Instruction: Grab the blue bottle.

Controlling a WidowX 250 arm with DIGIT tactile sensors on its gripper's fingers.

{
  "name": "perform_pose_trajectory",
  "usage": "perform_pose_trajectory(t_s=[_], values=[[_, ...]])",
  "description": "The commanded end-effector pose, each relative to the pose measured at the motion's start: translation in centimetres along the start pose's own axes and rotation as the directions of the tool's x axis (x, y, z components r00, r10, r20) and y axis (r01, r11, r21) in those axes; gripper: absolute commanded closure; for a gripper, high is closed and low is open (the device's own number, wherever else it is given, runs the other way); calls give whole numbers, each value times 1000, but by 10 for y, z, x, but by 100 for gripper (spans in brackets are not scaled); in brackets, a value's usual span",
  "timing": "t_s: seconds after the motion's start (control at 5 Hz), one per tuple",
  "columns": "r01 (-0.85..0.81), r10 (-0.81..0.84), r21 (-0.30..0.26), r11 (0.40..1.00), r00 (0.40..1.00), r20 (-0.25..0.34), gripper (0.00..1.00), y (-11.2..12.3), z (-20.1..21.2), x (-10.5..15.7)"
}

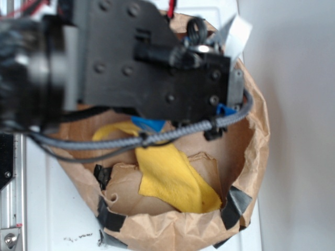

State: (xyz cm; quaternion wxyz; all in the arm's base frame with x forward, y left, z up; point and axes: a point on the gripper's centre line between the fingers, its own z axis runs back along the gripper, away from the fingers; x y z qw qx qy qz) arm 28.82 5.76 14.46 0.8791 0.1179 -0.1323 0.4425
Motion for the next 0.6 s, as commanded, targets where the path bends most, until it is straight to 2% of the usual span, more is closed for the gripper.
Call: perform_pose_trajectory(t_s=[0.0,0.2,0.4], values=[[99,-93,-80,992,992,80,100,46,50,19],[114,-111,-89,989,993,38,100,48,63,22],[92,-89,-80,993,995,45,100,40,61,18]])
